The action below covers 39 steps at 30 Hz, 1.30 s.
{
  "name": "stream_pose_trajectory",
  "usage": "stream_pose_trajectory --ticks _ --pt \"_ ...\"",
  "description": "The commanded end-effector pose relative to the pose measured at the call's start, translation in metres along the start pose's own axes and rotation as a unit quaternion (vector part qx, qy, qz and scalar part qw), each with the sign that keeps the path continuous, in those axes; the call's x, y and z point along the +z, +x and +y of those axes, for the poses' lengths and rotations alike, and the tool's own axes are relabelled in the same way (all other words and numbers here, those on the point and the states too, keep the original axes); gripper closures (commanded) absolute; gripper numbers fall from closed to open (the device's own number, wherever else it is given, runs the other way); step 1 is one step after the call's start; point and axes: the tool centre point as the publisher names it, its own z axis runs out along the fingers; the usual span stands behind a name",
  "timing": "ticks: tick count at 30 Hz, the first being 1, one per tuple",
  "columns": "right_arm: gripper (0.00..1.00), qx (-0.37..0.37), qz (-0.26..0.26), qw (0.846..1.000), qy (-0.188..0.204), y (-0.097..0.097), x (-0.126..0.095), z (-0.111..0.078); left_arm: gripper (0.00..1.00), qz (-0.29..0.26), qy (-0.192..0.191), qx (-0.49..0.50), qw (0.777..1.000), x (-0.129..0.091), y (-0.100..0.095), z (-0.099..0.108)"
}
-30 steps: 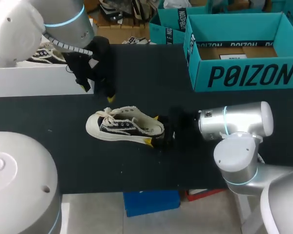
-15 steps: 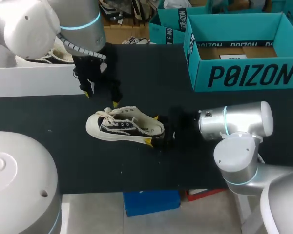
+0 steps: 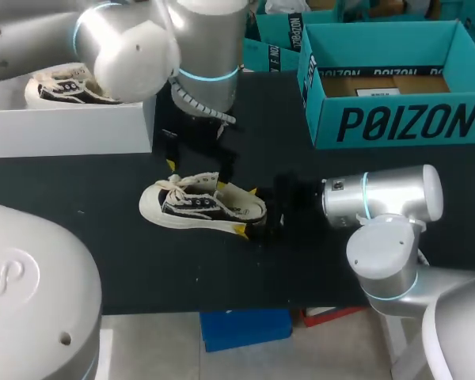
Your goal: Take the shoe out of the shoebox, open the shoe tongue, remove and reinsert the insole, then place the shoe into the shoebox
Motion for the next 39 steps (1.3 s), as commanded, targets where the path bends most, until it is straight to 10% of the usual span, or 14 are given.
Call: stream_pose_trajectory --ticks 1,26,29,35,39 --pt "1.0 0.0 -0.004 1.0 -0.004 -0.001 0.018 -0.008 0.0 -0.067 -0.063 -0.003 0.996 0.014 0.017 -0.019" --pt "1.0 0.0 -0.004 1.0 -0.004 -0.001 0.018 -0.008 0.0 -0.154 -0.081 -0.04 0.984 0.065 0.016 -0.011" --pt "1.0 0.0 -0.004 1.0 -0.004 -0.001 0.018 -0.008 0.12 -0.161 -0.082 -0.043 0.983 0.067 0.014 -0.009" --pt "1.0 0.0 -0.004 1.0 -0.004 -0.001 0.018 -0.008 1.0 -0.165 -0.083 -0.043 0.982 0.071 0.013 -0.008" --pt "1.0 0.0 -0.004 1.0 -0.004 -0.001 0.018 -0.008 1.0 -0.162 -0.079 -0.042 0.983 0.067 0.013 -0.008"
